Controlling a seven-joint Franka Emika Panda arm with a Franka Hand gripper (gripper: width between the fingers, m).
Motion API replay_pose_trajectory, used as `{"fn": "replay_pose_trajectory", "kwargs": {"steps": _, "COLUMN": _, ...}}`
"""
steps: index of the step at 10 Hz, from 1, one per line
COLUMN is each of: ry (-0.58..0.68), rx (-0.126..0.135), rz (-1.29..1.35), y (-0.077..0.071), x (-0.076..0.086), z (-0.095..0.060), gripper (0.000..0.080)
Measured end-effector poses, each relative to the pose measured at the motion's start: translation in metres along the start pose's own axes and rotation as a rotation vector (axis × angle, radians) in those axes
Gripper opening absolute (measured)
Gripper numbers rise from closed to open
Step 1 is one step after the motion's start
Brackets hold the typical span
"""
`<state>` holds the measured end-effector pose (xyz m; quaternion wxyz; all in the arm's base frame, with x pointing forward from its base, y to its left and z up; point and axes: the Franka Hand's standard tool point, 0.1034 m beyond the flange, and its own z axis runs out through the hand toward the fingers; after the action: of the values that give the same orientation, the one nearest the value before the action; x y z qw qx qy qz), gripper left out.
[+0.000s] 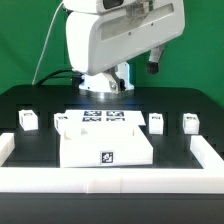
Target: Assemble one leg
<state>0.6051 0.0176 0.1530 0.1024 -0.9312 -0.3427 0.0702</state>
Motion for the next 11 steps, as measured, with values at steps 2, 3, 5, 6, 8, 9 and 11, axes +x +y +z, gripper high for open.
{"fn": "replay_pose_trajectory", "kwargs": {"steps": 2, "ry": 0.002, "rx": 0.021, "rz": 0.012, "y": 0.002, "x": 0.001, "z": -0.001, "gripper": 0.0650}}
{"fn": "replay_pose_trajectory", "kwargs": {"steps": 3, "ry": 0.001, "rx": 0.020, "rz": 0.012, "y": 0.002, "x": 0.001, "z": -0.001, "gripper": 0.0650}}
{"fn": "replay_pose_trajectory", "kwargs": {"steps": 5, "ry": 0.001, "rx": 0.020, "rz": 0.012, "y": 0.002, "x": 0.000, "z": 0.000, "gripper": 0.0650}}
{"fn": "replay_pose_trajectory", "kwargs": {"steps": 6, "ry": 0.001, "rx": 0.020, "rz": 0.012, "y": 0.002, "x": 0.000, "z": 0.000, "gripper": 0.0650}}
{"fn": "replay_pose_trajectory", "kwargs": {"steps": 8, "ry": 0.033, "rx": -0.026, "rz": -0.095, "y": 0.001, "x": -0.009, "z": 0.010, "gripper": 0.0650}}
{"fn": "replay_pose_trajectory", "kwargs": {"steps": 9, "ry": 0.056, "rx": -0.071, "rz": -0.200, "y": -0.002, "x": -0.024, "z": 0.018, "gripper": 0.0650}}
{"fn": "replay_pose_trajectory", "kwargs": {"steps": 11, "ry": 0.065, "rx": -0.131, "rz": -0.332, "y": -0.001, "x": -0.040, "z": 0.027, "gripper": 0.0650}}
